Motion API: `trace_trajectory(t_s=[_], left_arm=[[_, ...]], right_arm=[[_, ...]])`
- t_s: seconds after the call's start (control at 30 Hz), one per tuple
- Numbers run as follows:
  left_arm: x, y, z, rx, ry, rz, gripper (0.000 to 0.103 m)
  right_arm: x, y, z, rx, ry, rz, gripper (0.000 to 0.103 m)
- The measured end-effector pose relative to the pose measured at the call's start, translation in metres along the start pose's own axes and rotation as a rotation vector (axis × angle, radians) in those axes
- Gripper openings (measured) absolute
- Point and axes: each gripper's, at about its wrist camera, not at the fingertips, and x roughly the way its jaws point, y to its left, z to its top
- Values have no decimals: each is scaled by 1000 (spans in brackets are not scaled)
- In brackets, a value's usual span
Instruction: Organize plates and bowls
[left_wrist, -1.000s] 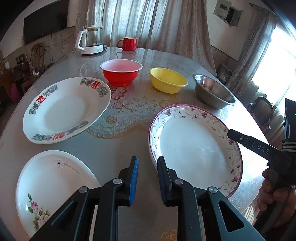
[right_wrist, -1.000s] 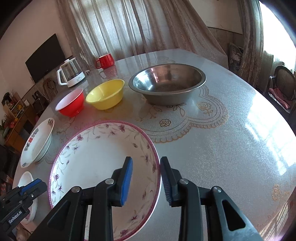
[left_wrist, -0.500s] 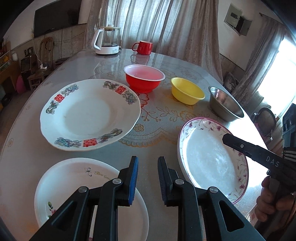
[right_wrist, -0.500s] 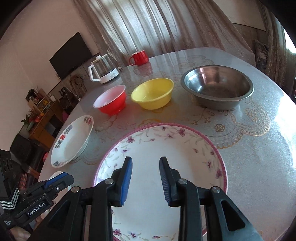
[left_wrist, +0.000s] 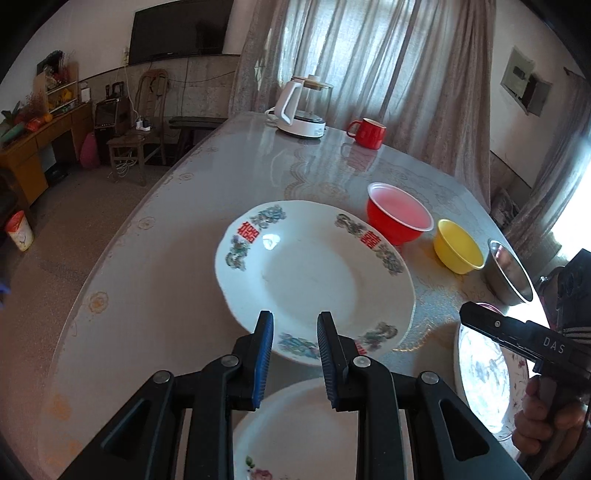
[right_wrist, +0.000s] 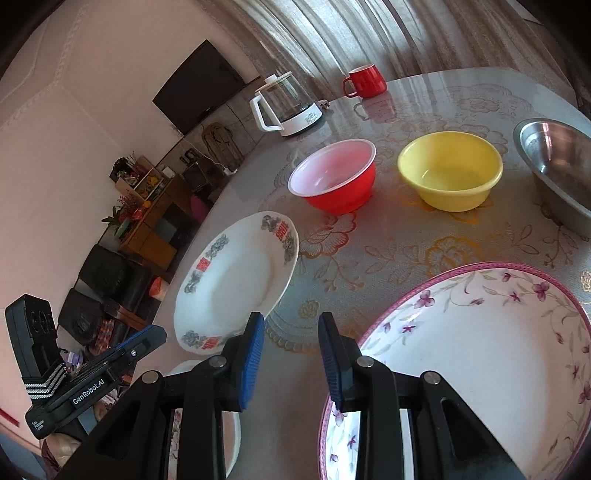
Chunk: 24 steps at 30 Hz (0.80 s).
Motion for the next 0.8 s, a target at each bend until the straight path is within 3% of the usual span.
trace_trajectory(t_s=[0.2,0.37,0.67,0.8], left_arm=[[16,39,13,-70,10,20,25],[33,58,23,-106,25,7,33],[63,66,36,-114,47,-38,40],[80,58,44,-91,79,-58,39]], right_arm=[[32,4,10,15,37,23,30],[54,13,18,-14,68,14,27],[75,10,24,-15,106,-26,27],[82,12,26,-27,115,-34,24]])
